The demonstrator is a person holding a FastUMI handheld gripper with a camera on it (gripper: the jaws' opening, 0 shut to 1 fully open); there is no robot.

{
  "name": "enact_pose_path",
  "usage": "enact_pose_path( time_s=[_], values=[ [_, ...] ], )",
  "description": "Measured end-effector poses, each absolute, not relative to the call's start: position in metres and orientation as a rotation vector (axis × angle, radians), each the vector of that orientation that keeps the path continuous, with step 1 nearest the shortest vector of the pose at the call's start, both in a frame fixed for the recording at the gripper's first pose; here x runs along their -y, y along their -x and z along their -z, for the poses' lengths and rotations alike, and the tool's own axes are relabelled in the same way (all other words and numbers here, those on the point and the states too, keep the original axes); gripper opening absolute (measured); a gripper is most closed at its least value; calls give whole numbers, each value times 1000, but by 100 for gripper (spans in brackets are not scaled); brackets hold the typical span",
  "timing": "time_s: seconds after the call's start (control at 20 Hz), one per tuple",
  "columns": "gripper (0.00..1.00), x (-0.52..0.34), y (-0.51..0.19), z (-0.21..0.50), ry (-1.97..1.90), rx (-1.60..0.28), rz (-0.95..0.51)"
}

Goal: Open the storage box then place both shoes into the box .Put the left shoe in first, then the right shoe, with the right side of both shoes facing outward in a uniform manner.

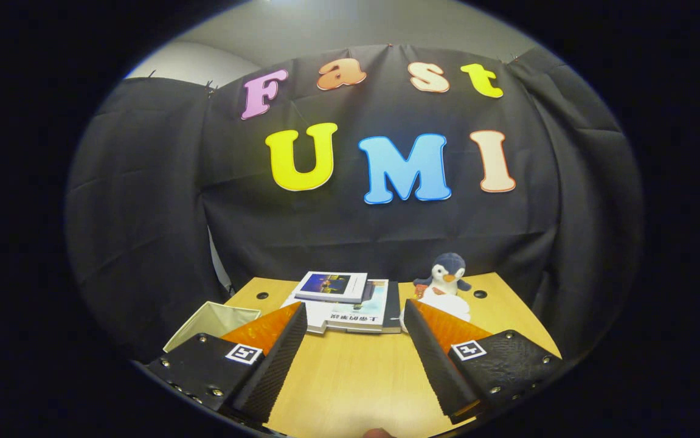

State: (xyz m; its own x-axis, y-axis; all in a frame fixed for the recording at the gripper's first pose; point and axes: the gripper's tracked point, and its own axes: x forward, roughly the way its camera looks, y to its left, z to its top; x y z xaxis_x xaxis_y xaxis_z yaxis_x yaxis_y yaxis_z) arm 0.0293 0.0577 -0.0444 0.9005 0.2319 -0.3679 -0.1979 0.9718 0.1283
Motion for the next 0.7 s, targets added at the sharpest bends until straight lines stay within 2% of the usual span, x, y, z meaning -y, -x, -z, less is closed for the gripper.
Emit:
enact_pose_path(
  time_s=[0.7],
  values=[
    [98,-19,-42,33,-87,-342,-152]
  ],
)
